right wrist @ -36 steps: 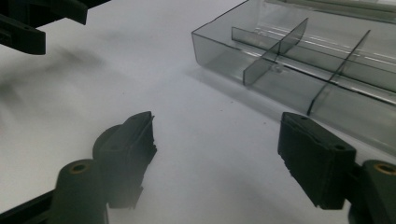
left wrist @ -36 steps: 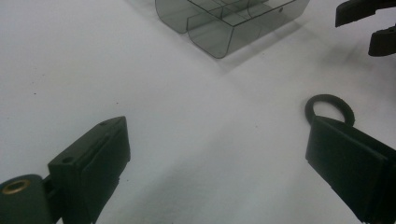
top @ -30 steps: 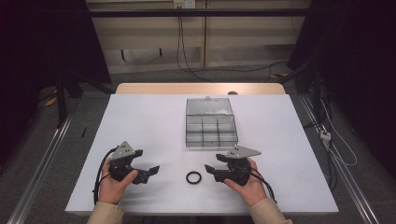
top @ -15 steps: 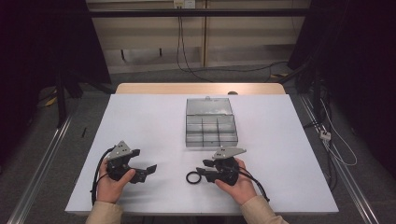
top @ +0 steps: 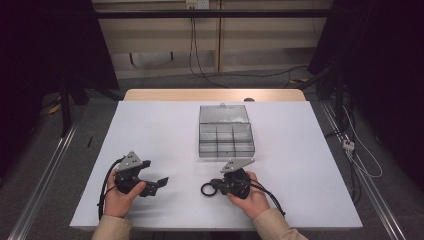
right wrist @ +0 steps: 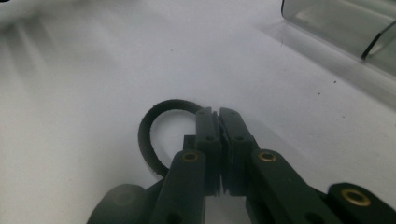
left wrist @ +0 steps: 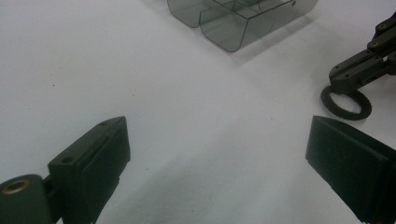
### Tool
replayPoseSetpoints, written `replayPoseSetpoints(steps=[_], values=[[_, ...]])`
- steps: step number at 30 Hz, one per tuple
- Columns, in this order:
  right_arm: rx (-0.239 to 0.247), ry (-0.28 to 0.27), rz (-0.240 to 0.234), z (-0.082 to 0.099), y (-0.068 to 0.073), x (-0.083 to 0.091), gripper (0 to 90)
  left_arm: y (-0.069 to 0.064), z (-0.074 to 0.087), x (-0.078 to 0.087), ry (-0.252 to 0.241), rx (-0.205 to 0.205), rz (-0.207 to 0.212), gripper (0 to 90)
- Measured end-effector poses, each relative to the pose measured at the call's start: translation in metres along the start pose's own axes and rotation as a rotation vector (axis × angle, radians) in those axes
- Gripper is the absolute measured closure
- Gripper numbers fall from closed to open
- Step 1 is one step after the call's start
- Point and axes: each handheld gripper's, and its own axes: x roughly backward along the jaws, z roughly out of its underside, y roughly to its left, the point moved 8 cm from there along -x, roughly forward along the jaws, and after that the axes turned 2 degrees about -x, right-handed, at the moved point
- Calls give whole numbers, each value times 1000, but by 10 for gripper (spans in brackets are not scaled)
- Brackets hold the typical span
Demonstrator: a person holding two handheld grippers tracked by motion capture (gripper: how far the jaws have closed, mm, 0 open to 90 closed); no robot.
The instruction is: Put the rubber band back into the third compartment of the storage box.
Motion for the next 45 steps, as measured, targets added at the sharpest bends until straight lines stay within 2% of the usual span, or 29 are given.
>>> replayPoseSetpoints(steps=[14, 35, 45], values=[[-40, -56, 12, -14, -18, 30, 881, -2, -1, 0, -3, -9, 3, 64], [-49, -49, 40, -24, -39, 47, 883, -1, -1, 0, -5, -8, 1, 64], [-41, -53, 50, -32, -44, 54, 883, -1, 0, 0, 3, -14, -1, 64]])
